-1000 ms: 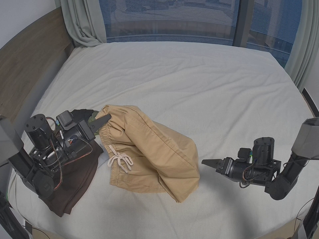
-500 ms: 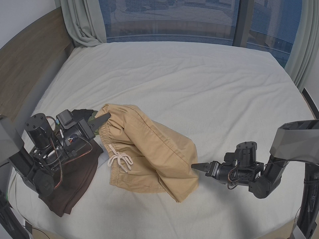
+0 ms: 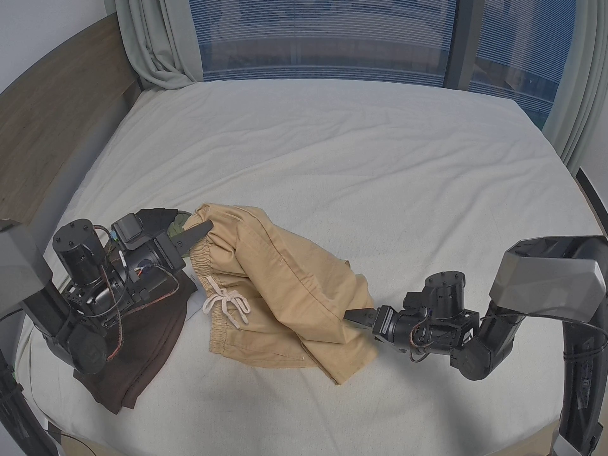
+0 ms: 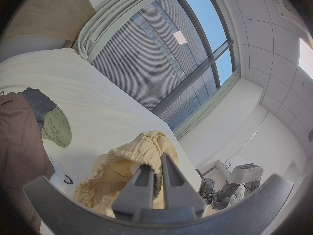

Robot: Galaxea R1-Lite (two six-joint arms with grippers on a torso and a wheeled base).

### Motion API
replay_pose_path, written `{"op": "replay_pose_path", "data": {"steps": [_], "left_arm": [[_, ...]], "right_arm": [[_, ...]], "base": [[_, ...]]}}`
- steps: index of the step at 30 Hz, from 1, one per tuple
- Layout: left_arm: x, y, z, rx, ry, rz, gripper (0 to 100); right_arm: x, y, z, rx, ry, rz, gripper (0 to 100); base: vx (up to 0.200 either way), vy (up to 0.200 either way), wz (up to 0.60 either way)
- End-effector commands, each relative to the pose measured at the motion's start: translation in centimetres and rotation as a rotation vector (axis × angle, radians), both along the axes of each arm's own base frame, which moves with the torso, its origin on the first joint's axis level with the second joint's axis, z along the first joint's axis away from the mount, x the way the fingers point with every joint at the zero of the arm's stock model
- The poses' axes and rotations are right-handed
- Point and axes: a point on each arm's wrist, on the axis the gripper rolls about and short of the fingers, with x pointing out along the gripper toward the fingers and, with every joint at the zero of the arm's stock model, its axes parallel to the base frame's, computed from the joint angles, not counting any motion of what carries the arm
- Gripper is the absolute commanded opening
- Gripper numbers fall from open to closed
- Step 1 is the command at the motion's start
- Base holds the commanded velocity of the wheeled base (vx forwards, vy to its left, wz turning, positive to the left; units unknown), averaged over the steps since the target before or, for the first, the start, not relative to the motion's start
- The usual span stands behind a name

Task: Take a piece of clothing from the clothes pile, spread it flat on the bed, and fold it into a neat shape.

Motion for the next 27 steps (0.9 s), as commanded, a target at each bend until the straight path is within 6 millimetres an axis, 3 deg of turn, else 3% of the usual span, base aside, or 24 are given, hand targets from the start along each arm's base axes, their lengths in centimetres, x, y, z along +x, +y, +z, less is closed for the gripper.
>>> {"op": "replay_pose_path", "data": {"steps": [1,10,21,22,27], "left_arm": [[0.2,0.0,-0.5,0.003,0.016,0.002,0],[0.9,0.5,-1.4,0.007,0.037,0.021,0],[0.9,0.4,-1.3,0.008,0.035,0.018,0],[0.9,0.4,-1.3,0.007,0.037,0.018,0],[0.9,0.4,-1.3,0.007,0.037,0.019,0]], "right_arm": [[-0.2,0.2,0.3,0.012,-0.009,0.008,100],[-2.5,-0.5,2.6,0.132,-0.076,0.033,100],[-2.4,-0.3,2.6,0.141,-0.082,0.034,100],[-2.4,-0.3,2.6,0.141,-0.082,0.036,0],[-2.4,-0.2,2.4,0.144,-0.089,0.036,0]], "base": [[0.000,0.000,0.00],[0.000,0.000,0.00],[0.000,0.000,0.00],[0.000,0.000,0.00],[0.000,0.000,0.00]]}}
